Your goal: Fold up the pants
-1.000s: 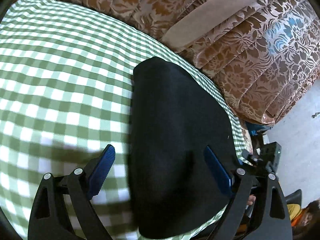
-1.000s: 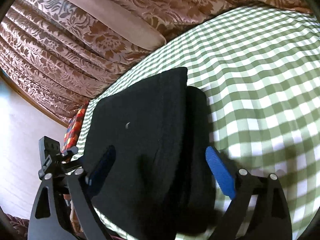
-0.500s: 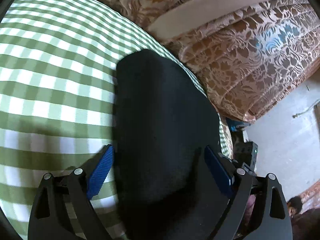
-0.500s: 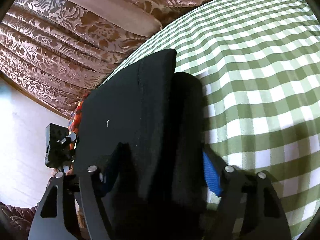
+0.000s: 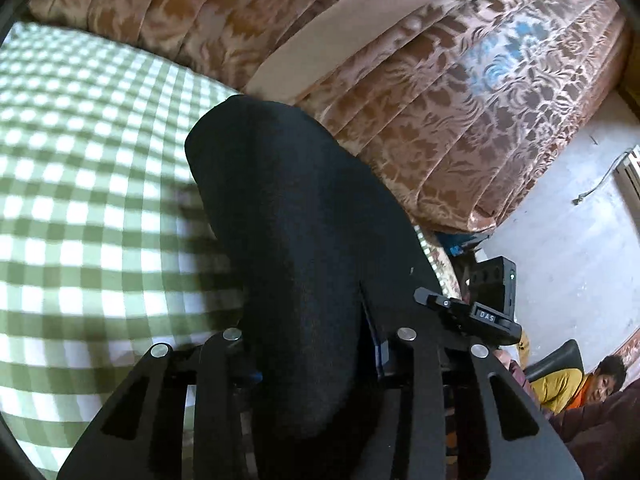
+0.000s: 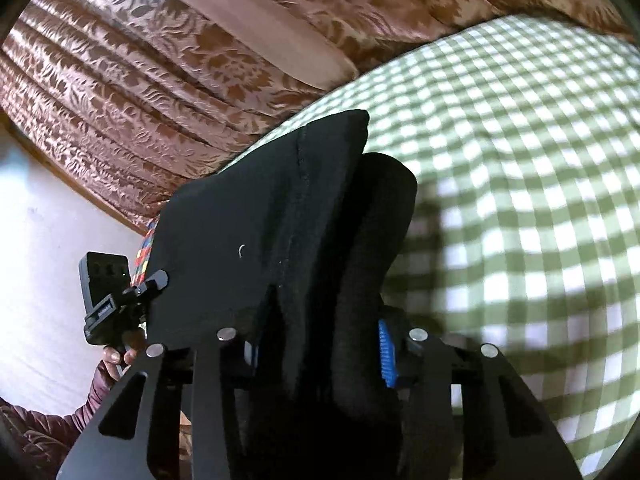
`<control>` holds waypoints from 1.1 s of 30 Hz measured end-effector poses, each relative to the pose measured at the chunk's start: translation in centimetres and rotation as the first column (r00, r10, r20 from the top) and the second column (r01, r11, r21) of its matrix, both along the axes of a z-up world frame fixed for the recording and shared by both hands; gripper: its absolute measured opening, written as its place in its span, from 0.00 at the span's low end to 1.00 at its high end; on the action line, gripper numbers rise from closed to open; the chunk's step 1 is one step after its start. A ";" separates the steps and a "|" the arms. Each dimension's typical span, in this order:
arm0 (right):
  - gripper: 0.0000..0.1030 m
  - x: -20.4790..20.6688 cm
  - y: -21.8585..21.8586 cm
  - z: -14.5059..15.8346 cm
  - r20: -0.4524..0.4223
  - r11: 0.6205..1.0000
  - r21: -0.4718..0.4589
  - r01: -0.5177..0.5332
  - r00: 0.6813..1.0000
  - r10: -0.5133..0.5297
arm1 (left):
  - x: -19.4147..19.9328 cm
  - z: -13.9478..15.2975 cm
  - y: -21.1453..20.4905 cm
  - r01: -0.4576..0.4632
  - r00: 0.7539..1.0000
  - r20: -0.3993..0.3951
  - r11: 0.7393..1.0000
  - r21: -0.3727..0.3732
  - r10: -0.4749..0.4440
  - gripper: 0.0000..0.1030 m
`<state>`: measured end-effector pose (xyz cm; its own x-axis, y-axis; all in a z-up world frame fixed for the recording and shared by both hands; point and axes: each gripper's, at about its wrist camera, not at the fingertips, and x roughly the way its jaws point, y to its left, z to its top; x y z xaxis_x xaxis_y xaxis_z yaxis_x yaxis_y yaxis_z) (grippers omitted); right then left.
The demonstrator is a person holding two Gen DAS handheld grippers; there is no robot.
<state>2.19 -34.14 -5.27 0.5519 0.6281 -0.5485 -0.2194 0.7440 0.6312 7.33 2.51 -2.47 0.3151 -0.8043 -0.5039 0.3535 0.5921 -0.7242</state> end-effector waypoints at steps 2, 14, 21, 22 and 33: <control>0.40 1.4 0.7 0.9 0.017 1.000 0.000 -0.013 1.000 0.013 | 0.8 1.1 0.6 -0.014 1.000 0.026 1.000 -0.002 0.014 0.34; 0.40 13.8 4.5 1.8 0.016 0.997 -0.043 -0.057 0.998 0.057 | 11.1 2.0 3.7 -0.110 0.994 0.027 0.988 0.105 0.108 0.34; 0.66 18.9 4.7 -3.8 -0.084 0.996 -0.089 -0.019 0.996 0.011 | 15.6 -3.9 4.1 -0.131 0.984 -0.076 0.950 0.283 0.158 0.55; 0.67 18.9 4.5 -4.2 -0.078 0.997 -0.074 -0.016 0.997 0.010 | 15.7 -4.7 4.1 -0.140 0.983 -0.072 0.942 0.306 0.170 0.60; 0.50 15.1 5.5 2.6 0.132 0.951 -0.298 0.083 0.990 -0.045 | 11.2 1.1 4.7 -0.357 0.934 0.173 0.832 0.425 0.313 0.63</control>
<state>17.25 -28.59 -2.62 0.6598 0.4049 -0.6331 -0.2264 0.9104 0.3463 18.51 7.17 -1.37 0.5870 -0.3393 -0.7351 0.1264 0.9352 -0.3307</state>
